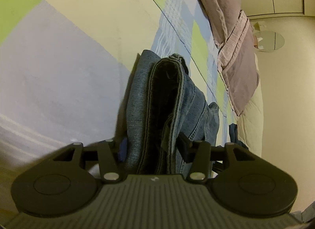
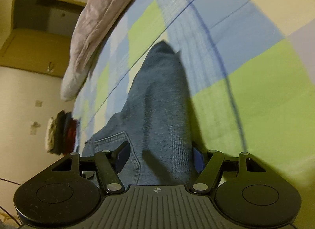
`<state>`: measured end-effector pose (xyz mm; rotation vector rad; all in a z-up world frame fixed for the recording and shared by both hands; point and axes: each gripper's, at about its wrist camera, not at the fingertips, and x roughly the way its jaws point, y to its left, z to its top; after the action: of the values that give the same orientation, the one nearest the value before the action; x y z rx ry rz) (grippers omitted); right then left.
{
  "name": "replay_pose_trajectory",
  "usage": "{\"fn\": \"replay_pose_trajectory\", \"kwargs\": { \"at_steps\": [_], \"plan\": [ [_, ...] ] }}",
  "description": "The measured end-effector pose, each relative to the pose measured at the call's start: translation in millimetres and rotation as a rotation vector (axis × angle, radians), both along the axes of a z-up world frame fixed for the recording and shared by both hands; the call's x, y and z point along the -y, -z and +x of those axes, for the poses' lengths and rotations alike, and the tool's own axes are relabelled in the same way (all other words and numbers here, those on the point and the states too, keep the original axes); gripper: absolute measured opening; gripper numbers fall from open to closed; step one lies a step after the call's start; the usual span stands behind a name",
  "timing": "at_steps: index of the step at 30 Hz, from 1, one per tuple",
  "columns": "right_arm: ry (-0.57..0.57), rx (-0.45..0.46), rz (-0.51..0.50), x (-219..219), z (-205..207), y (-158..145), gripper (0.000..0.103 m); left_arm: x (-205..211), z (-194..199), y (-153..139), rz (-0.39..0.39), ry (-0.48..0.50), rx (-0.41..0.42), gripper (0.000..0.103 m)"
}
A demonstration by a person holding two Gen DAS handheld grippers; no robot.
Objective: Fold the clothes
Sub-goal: 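Lift the folded jeans with both tools and carry them toward the clothes stack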
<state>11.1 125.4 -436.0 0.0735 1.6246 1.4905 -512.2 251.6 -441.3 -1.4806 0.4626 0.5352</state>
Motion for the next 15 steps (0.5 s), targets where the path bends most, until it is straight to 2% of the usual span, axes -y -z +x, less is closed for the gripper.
{"fn": "replay_pose_trajectory", "kwargs": {
  "at_steps": [1, 2, 3, 6, 8, 11, 15],
  "plan": [
    [-0.005, -0.009, 0.006, -3.4, -1.7, 2.1, 0.067, 0.9, -0.4, -0.4, -0.003, -0.002, -0.002, 0.045],
    [-0.011, -0.017, 0.011, -6.8, -3.3, 4.3, 0.06, 1.0, -0.3, -1.6, -0.008, -0.004, -0.006, 0.043],
    [-0.009, 0.007, -0.007, -9.1, -5.0, 5.0, 0.034, 0.8, 0.0, -3.1, -0.013, -0.006, -0.011, 0.041],
    [0.041, 0.004, -0.05, -6.8, -6.0, 2.9, 0.018, 3.2, 2.8, -15.4, -0.003, -0.016, -0.038, 0.031],
    [0.059, 0.024, -0.054, -4.7, -12.1, -10.2, 0.016, 5.5, 5.1, -28.4, 0.005, -0.019, -0.055, 0.026],
    [0.068, 0.045, -0.033, -2.8, -25.3, -42.1, 0.015, 9.9, 2.0, -55.7, 0.036, -0.012, -0.067, 0.025],
    [0.066, 0.072, -0.022, 1.4, -47.6, -97.0, 0.015, 16.2, -17.0, -95.9, 0.061, -0.055, -0.057, 0.024]
  ]
}}
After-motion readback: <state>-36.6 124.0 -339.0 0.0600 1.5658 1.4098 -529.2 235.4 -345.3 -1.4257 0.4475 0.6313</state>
